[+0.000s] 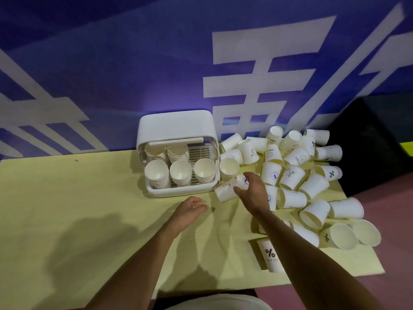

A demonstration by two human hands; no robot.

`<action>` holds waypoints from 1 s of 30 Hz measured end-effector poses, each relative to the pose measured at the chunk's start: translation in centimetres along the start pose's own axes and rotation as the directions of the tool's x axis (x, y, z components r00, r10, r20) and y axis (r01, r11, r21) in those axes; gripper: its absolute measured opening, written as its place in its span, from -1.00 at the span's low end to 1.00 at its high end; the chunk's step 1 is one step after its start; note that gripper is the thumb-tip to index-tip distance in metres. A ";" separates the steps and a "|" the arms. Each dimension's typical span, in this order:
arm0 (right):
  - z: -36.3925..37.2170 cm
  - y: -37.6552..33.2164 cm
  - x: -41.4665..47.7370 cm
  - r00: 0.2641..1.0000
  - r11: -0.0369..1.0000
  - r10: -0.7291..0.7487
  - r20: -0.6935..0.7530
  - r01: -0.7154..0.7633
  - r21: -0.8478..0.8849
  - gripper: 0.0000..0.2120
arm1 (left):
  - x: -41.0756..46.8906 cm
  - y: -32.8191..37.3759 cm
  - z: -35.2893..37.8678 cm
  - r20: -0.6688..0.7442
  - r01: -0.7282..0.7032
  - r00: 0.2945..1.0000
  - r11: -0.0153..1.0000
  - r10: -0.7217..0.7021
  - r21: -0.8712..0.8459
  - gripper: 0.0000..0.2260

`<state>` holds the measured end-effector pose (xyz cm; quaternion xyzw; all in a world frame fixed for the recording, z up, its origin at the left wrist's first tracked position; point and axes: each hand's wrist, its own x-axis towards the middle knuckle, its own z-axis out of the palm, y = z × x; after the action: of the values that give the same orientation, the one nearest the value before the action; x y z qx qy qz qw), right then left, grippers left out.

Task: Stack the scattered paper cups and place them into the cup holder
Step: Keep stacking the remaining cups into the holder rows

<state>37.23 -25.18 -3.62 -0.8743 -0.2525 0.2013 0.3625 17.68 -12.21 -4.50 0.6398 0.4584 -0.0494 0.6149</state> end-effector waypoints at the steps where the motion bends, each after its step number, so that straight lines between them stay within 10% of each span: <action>1: -0.7 0.5 -0.2 1.000 1.000 0.015 -0.021 -0.015 0.001 -0.48 | 0.3 0.4 0.8 -0.002 -0.014 1.000 0.999 0.014 0.032 -0.66; 12: -5.3 6.3 -2.3 0.985 0.990 0.130 -0.116 -0.136 -0.045 -0.69 | 2.1 4.1 8.7 -0.001 -0.243 0.966 0.913 0.257 0.326 -0.39; 30: -4.3 8.1 -1.5 0.984 0.969 0.103 -0.148 -0.133 -0.206 -0.81 | 5.1 5.2 11.6 -0.164 -0.054 0.960 0.722 0.228 0.690 -0.36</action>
<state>40.74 -33.29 -6.56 -0.9335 -0.1951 0.1340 0.2694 29.78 -18.24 -6.60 0.8542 0.4281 -0.0895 0.2811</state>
